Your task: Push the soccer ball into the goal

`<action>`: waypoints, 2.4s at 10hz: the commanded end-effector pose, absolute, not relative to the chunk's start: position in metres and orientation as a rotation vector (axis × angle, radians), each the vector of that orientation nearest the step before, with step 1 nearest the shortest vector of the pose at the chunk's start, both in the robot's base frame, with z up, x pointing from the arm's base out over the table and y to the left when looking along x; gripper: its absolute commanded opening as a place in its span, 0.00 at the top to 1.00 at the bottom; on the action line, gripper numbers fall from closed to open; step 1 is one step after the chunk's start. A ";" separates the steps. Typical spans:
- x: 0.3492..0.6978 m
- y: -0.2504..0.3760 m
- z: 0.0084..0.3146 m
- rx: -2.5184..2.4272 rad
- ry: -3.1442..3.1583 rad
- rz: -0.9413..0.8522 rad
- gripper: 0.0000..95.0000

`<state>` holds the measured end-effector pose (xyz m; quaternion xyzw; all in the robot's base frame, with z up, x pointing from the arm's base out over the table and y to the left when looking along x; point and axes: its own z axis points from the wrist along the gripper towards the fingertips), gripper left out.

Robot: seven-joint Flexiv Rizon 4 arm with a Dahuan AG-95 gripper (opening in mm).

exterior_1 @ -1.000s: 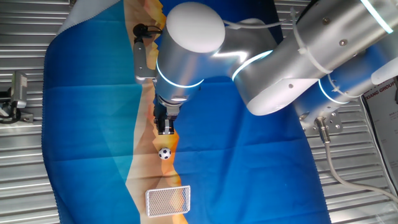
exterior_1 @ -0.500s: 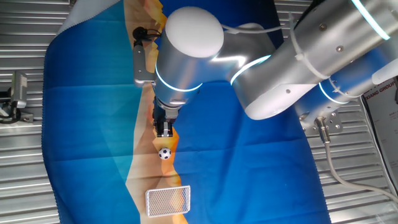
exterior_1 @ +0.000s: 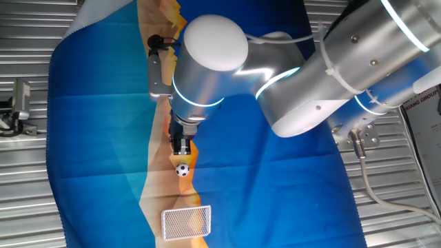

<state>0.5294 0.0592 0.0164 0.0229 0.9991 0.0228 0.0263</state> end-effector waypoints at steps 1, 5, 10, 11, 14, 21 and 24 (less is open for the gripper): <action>0.529 0.059 0.016 0.072 3.087 0.066 1.00; 0.530 0.063 0.015 0.075 3.085 0.066 1.00; 0.530 0.073 0.017 0.083 3.088 0.040 1.00; 0.530 0.074 0.017 0.087 3.088 0.043 1.00; 0.530 0.081 0.018 0.104 3.092 0.039 1.00; 0.528 0.088 0.016 0.116 3.089 0.035 1.00; 0.527 0.092 0.015 0.125 3.089 0.035 1.00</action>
